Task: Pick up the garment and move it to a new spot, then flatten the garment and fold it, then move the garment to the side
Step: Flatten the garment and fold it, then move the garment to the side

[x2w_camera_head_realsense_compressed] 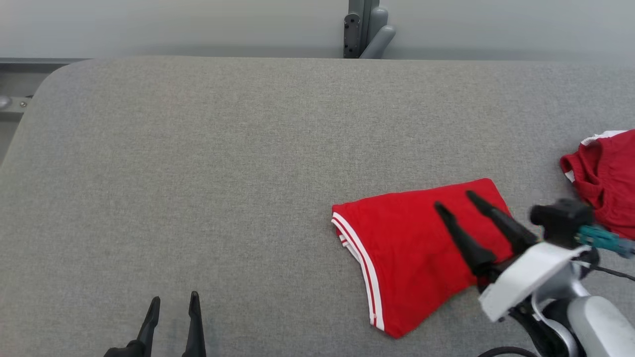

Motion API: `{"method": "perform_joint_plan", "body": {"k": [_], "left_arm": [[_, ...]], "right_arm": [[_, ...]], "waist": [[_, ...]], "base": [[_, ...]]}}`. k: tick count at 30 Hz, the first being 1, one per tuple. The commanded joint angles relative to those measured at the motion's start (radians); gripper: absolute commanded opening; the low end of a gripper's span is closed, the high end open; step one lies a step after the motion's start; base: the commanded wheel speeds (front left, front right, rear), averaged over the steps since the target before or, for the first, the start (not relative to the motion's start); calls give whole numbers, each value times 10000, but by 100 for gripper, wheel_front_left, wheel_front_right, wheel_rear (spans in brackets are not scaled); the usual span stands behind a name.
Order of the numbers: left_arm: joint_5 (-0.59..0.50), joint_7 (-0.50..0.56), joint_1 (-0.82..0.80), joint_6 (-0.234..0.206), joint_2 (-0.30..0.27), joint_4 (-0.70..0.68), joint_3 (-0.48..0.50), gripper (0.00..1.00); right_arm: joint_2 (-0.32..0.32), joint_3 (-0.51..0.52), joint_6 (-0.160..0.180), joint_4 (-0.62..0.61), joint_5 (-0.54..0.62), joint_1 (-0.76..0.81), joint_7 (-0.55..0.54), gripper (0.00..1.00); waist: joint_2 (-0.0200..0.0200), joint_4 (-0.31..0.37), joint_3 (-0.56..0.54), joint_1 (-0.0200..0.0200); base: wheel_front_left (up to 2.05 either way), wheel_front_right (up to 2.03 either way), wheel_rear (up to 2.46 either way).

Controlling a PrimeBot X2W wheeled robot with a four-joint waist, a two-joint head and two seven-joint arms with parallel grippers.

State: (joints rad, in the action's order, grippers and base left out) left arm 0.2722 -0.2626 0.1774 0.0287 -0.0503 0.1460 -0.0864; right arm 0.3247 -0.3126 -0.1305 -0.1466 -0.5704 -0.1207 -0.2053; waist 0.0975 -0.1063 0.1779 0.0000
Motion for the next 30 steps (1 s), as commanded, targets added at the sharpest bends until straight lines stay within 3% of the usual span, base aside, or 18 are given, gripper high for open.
{"method": "perform_joint_plan", "body": {"k": [1, 5, 11, 15, 30], "left_arm": [[60, -23, 162, -15, -14, -103, 97, 100], [-83, -23, 199, 89, -11, -411, 216, 100], [-449, -21, 293, 316, -11, -702, 384, 100], [-652, -23, 393, 406, -15, -750, 385, 100], [-986, -21, 532, 634, -13, -314, 1010, 100]], "right_arm": [[-197, 732, -1, -85, 178, 547, 583, 100], [-169, 2250, -1, 208, 1377, 1414, 2272, 100], [-267, 3540, 1, 2093, 2987, 2255, 4403, 100], [-645, 3912, 3, 3138, 3558, 2397, 4681, 100], [-1761, 4593, 4, 3162, 4432, 3069, 4699, 100]], "waist": [[0, 24, -63, 0], [0, 92, -219, 0], [0, 235, -698, 0], [0, 358, -950, 0], [0, 943, -1225, 0]], "base": [[0, 0, 0], [0, 0, 0], [0, 0, 0], [0, 0, 0], [0, 0, 0]]}}
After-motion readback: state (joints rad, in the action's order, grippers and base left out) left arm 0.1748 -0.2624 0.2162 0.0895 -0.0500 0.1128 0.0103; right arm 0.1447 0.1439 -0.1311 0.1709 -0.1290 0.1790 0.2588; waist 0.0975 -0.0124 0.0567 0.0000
